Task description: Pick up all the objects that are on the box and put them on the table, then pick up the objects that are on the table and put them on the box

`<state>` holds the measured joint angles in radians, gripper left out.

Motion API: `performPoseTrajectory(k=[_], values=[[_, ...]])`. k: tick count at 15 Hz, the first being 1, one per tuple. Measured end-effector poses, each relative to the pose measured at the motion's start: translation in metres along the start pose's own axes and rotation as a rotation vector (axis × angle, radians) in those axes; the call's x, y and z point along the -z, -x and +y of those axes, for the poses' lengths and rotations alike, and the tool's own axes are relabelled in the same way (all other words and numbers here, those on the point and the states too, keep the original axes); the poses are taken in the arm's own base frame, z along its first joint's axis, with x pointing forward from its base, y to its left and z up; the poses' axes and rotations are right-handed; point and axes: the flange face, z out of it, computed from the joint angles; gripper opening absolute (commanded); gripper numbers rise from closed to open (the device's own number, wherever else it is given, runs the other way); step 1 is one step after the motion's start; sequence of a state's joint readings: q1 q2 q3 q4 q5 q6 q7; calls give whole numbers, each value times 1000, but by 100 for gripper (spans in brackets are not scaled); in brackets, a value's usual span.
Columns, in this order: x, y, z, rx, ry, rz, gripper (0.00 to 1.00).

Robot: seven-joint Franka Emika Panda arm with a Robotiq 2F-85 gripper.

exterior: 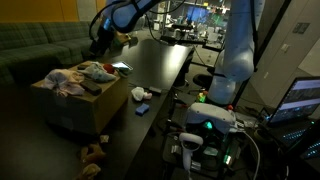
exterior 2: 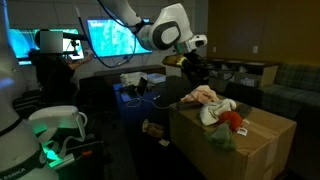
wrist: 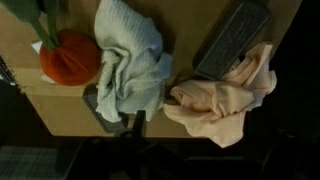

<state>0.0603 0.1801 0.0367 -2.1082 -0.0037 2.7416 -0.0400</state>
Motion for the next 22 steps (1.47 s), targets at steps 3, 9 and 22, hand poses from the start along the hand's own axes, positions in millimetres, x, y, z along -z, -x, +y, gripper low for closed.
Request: performPoseTrajectory(k=[3,9,22], values=[[-11,24,-29,19,3,-34,100],[-41,60,-78,44,-8,-110,100],[-99,70,-101,22,-20,-182,100]])
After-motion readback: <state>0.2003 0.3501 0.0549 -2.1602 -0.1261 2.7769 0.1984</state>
